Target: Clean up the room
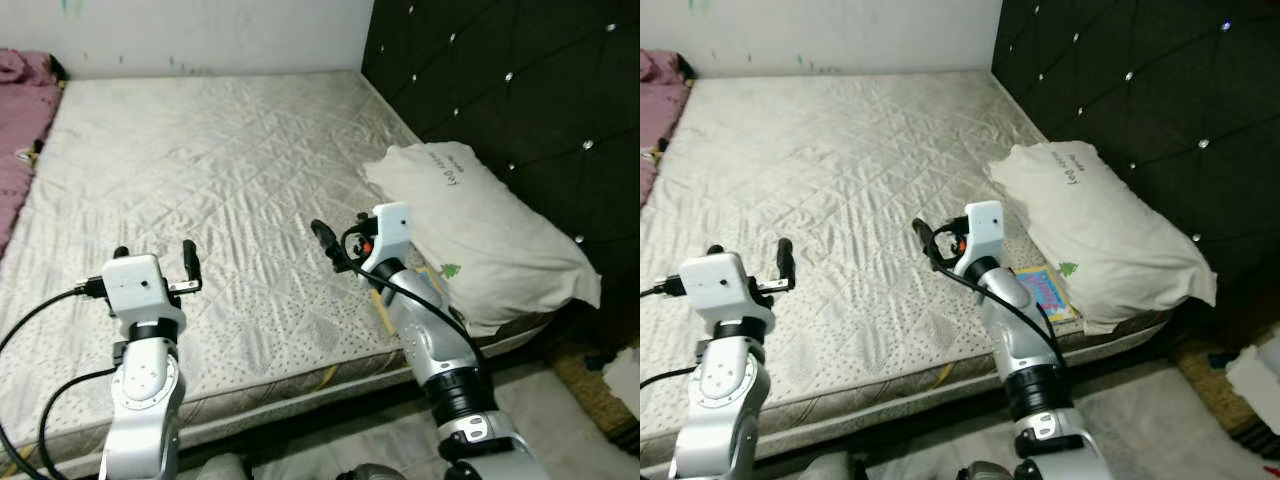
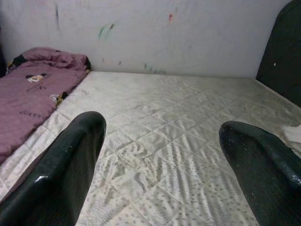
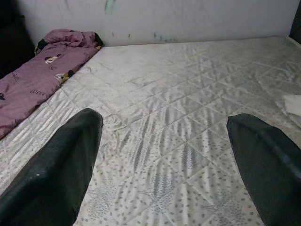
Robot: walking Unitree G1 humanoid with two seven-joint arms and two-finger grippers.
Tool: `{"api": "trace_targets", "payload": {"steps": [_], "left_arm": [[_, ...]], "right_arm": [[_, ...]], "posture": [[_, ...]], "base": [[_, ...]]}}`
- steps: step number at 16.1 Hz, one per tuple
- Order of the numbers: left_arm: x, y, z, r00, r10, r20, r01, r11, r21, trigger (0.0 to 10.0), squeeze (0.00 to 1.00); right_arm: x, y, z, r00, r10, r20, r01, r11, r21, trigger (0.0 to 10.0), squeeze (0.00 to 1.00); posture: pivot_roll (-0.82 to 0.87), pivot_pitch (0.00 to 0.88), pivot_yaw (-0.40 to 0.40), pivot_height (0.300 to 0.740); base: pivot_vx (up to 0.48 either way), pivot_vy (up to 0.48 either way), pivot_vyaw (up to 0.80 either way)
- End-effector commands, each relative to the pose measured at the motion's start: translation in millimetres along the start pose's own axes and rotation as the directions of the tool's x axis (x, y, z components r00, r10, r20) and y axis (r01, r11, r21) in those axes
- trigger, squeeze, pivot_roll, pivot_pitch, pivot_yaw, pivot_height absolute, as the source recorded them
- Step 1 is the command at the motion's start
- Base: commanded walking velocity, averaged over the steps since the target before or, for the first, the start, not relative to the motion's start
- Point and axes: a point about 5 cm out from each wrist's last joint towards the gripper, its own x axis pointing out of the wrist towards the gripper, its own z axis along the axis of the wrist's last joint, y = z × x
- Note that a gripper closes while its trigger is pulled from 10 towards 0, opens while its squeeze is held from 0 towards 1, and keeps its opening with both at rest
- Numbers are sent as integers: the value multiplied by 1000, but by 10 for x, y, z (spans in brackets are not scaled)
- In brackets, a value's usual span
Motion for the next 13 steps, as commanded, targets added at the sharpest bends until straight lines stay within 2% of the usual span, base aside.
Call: {"api": "trace_targets", "payload": {"steps": [1, 5, 13], "left_arm": [[4, -23, 0, 1000, 0, -9, 0, 1000, -13, 10000, 0], [8, -28, 2, 1000, -15, -12, 15, 1000, -8, 10000, 0], [24, -21, 2, 1000, -10, -13, 10, 1000, -6, 10000, 0]], "right_arm": [[-14, -9, 43, 1000, 2, 22, -1, 1000, -14, 10000, 0], [-2, 4, 34, 1000, 5, 19, -5, 1000, -10, 10000, 0], [39, 59, 32, 999, 32, 14, -31, 999, -23, 10000, 0]], "posture": [[6, 0, -63, 740], [10, 0, -62, 740], [15, 0, -60, 740]], "base": [[0, 0, 788], [0, 430, 741], [0, 480, 0]]}}
